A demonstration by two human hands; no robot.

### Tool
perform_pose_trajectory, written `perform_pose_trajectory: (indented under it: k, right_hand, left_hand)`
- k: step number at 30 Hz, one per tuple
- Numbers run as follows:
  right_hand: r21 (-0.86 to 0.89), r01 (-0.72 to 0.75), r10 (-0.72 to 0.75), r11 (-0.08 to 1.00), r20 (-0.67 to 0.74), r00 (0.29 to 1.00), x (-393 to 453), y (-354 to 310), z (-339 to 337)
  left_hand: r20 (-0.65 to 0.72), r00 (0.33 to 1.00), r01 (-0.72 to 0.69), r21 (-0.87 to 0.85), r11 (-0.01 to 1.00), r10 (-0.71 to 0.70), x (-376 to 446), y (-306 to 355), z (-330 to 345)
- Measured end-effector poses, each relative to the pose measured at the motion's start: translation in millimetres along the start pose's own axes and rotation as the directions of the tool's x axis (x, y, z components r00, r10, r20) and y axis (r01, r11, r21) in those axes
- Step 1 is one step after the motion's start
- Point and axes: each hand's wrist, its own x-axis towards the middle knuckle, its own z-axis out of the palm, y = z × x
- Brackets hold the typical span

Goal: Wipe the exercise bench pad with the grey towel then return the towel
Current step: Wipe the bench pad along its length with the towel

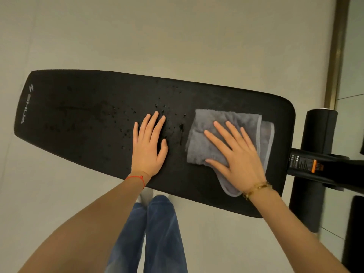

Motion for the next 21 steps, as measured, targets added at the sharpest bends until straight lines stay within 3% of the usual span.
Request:
perform_pose_trajectory:
  k: [4, 10, 15, 18, 21]
  right_hand:
    - [0.064, -0.149, 0.156, 0.987, -0.13, 0.979, 87.7, 19.9, -23.1]
    - [0.072, -0.121, 0.115, 0.99, 0.081, 0.99, 208.6, -9.0, -28.5]
    - [0.161, 0.043, -0.05, 0.986, 0.039, 0.998, 175.9, 28.3, -37.9]
    - [0.174, -0.016, 0.018, 0.985, -0.009, 1.0, 148.7, 59.1, -47.0]
    - [0.158, -0.072, 0.061, 0.985, 0.075, 0.995, 168.7, 47.7, -49.4]
  left_hand:
    - [0.051, 0.998, 0.021, 0.021, 1.0, -0.022, 2.3, 1.0, -4.8]
    - [0.046, 0.998, 0.035, -0.01, 0.999, -0.035, 17.5, -14.4, -22.0]
    - [0.033, 0.996, 0.076, 0.021, 0.997, -0.077, 56.4, -48.7, -35.7]
    - [0.052, 0.995, 0.087, 0.024, 0.996, -0.088, 74.6, -63.2, -37.8]
    - [0.085, 0.993, 0.078, 0.022, 0.997, -0.08, 83.4, -72.2, -37.5]
